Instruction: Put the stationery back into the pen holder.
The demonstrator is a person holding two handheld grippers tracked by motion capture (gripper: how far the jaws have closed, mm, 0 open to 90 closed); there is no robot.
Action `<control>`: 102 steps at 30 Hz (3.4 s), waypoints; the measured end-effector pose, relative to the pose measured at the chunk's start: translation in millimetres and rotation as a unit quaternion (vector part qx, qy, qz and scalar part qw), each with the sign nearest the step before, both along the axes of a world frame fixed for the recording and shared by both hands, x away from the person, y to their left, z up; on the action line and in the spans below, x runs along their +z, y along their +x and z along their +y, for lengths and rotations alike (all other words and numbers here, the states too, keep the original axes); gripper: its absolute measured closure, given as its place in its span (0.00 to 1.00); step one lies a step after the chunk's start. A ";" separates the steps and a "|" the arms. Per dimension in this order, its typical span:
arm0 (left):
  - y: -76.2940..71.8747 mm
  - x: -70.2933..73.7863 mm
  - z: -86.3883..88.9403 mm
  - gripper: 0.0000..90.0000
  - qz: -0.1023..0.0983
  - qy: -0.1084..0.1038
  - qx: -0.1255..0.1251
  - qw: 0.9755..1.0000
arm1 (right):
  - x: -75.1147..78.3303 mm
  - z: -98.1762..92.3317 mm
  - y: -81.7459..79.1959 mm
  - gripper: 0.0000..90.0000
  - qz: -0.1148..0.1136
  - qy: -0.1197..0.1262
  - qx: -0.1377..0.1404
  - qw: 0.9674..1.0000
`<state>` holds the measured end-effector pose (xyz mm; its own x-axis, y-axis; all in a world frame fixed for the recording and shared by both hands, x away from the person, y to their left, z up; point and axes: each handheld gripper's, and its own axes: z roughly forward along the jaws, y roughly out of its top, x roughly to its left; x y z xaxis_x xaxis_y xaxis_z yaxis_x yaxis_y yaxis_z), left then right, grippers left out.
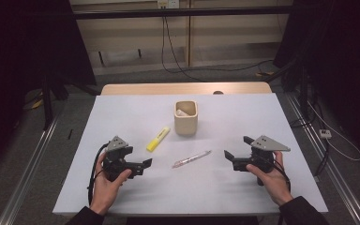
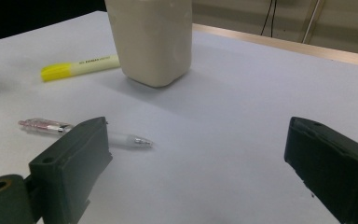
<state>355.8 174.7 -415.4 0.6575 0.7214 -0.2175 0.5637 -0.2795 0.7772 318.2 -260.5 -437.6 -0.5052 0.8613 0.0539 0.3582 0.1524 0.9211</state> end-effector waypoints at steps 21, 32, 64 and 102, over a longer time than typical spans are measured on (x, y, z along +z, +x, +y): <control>42.7 17.0 -24.4 0.09 0.000 0.022 0.020 1.000 | -7.5 -11.2 -17.3 0.07 0.006 0.002 -0.011 1.000; 64.6 15.7 -37.3 0.09 0.030 0.063 0.012 0.997 | -8.8 -9.9 -15.6 0.07 0.009 0.000 -0.005 1.000; 89.6 -13.1 -52.8 0.42 0.105 0.140 0.021 0.984 | -10.8 -8.1 -15.2 0.07 0.013 -0.001 0.004 1.000; 87.1 -19.4 -63.4 0.74 0.107 0.200 0.024 0.974 | -10.7 -7.2 -16.0 0.07 0.013 -0.002 0.004 1.000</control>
